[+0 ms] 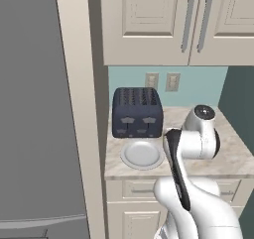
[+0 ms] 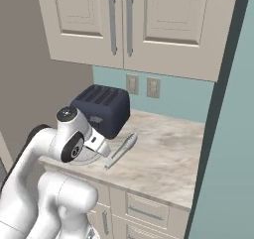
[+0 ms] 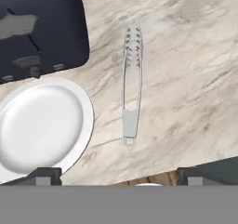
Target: Pick up the tongs from the counter and place them near the plate next to the oven.
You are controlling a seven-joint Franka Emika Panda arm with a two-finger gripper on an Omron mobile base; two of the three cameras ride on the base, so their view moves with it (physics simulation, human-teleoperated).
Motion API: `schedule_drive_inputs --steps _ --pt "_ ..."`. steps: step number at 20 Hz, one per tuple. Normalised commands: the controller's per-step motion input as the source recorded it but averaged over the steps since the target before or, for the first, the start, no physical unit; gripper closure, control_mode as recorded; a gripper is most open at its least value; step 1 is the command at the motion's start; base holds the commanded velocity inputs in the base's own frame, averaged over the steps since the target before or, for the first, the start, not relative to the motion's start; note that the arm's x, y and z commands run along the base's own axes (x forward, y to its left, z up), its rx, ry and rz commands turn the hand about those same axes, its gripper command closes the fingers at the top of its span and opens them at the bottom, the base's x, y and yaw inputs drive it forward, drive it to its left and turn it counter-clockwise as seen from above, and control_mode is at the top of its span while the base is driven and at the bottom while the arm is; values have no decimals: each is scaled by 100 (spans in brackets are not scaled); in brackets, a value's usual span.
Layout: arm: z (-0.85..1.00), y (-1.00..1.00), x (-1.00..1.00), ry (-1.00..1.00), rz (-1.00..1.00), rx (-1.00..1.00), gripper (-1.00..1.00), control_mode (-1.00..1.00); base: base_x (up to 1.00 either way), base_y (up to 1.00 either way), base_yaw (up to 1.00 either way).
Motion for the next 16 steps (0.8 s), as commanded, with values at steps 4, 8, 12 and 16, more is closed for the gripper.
schedule_drive_inputs --steps 4,8,12,16 --pt "4 93 -100 -14 0 -23 -100 -100 0 0 0" --pt "-16 61 -100 -20 0 -18 -100 -100 0 0 0" --pt "-32 21 -87 -17 1 -11 -100 -100 0 0 0" --pt "-19 0 -68 -15 0 -1 -100 -100 0 0 0"
